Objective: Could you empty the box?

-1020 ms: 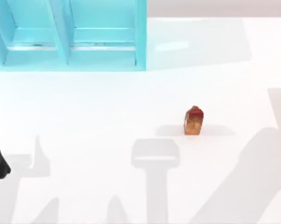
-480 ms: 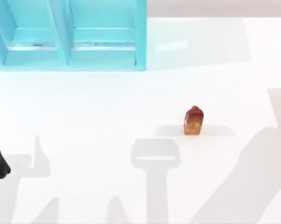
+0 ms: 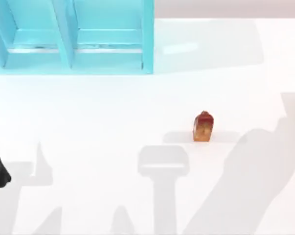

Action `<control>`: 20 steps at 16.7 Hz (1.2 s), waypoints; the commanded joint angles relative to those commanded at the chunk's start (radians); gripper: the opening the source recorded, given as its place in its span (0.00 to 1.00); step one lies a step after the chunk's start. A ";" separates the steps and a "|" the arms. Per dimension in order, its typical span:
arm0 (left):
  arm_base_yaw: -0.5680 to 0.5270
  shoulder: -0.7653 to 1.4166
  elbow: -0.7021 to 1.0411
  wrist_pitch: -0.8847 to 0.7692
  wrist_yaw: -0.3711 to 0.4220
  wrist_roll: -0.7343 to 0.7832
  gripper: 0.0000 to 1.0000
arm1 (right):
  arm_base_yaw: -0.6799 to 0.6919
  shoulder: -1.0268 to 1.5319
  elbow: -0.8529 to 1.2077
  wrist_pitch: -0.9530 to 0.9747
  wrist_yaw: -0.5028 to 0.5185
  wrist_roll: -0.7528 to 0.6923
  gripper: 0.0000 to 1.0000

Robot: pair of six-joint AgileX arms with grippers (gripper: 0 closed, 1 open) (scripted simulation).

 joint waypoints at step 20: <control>0.000 0.000 0.000 0.000 0.000 0.000 1.00 | 0.378 -0.100 0.046 -0.182 0.013 0.379 0.00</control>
